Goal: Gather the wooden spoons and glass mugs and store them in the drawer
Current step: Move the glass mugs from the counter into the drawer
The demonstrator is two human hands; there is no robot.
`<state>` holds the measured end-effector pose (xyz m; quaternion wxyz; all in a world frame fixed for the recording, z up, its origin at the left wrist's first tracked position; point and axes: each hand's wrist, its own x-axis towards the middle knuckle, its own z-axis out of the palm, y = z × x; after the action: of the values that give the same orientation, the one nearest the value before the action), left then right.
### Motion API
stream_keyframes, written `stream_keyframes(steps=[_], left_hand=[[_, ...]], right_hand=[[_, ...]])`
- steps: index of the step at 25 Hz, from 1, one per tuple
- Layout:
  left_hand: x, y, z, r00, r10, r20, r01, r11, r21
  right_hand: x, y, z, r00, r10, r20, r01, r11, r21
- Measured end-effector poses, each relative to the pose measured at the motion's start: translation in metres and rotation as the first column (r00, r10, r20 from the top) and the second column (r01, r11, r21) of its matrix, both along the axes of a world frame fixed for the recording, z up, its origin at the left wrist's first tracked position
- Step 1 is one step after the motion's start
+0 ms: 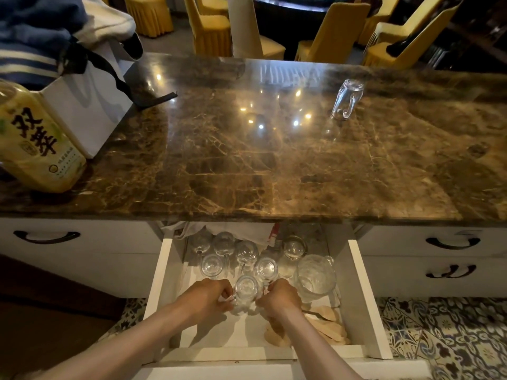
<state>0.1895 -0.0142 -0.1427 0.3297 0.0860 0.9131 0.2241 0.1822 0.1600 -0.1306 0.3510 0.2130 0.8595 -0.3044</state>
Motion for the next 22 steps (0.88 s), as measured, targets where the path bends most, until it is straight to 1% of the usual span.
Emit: stream_keyframes(steps=[2,4,5,6,7,9,11,13,15,18,20,22], left_hand=[[-0.006,0.001,0.012,0.998,-0.062,-0.021,0.060,0.995,-0.077],[-0.014,0.002,0.029,0.989,-0.139,-0.051,0.129,0.979,-0.159],[-0.019,0.004,0.040,0.983,-0.158,-0.089,0.141,0.975,-0.171],[-0.024,0.006,0.053,0.977,-0.156,-0.149,0.134,0.980,-0.148],[-0.029,0.008,0.066,0.966,-0.129,-0.222,0.112,0.990,-0.089],[-0.041,0.012,0.093,0.930,-0.020,-0.366,0.052,0.996,0.078],[-0.056,0.014,0.113,0.873,0.110,-0.476,0.003,0.973,0.230],[-0.071,0.014,0.122,0.804,0.207,-0.557,-0.038,0.953,0.301],[-0.085,0.010,0.124,0.758,0.260,-0.599,-0.089,0.950,0.299],[-0.099,0.003,0.117,0.703,0.270,-0.658,-0.148,0.960,0.236],[-0.106,0.002,0.113,0.661,0.234,-0.713,-0.156,0.972,0.174],[-0.110,0.005,0.110,0.611,0.187,-0.769,-0.150,0.981,0.120]], right_hand=[[-0.005,0.007,0.014,0.998,0.058,0.026,-0.057,0.998,-0.014],[-0.009,0.014,0.031,0.993,0.092,0.071,-0.088,0.994,-0.064],[-0.011,0.018,0.041,0.990,0.113,0.079,-0.106,0.990,-0.090],[-0.014,0.024,0.050,0.987,0.145,0.071,-0.137,0.985,-0.107],[-0.017,0.029,0.059,0.984,0.171,0.051,-0.164,0.979,-0.118],[-0.027,0.039,0.079,0.980,0.198,-0.010,-0.197,0.970,-0.142],[-0.038,0.049,0.098,0.975,0.206,-0.083,-0.216,0.966,-0.144],[-0.049,0.059,0.115,0.966,0.209,-0.154,-0.229,0.964,-0.131],[-0.061,0.068,0.128,0.958,0.185,-0.217,-0.216,0.969,-0.124],[-0.083,0.078,0.145,0.934,0.112,-0.340,-0.163,0.978,-0.127],[-0.099,0.082,0.154,0.895,0.022,-0.446,-0.105,0.981,-0.163],[-0.114,0.086,0.161,0.827,-0.059,-0.560,-0.052,0.982,-0.182]])
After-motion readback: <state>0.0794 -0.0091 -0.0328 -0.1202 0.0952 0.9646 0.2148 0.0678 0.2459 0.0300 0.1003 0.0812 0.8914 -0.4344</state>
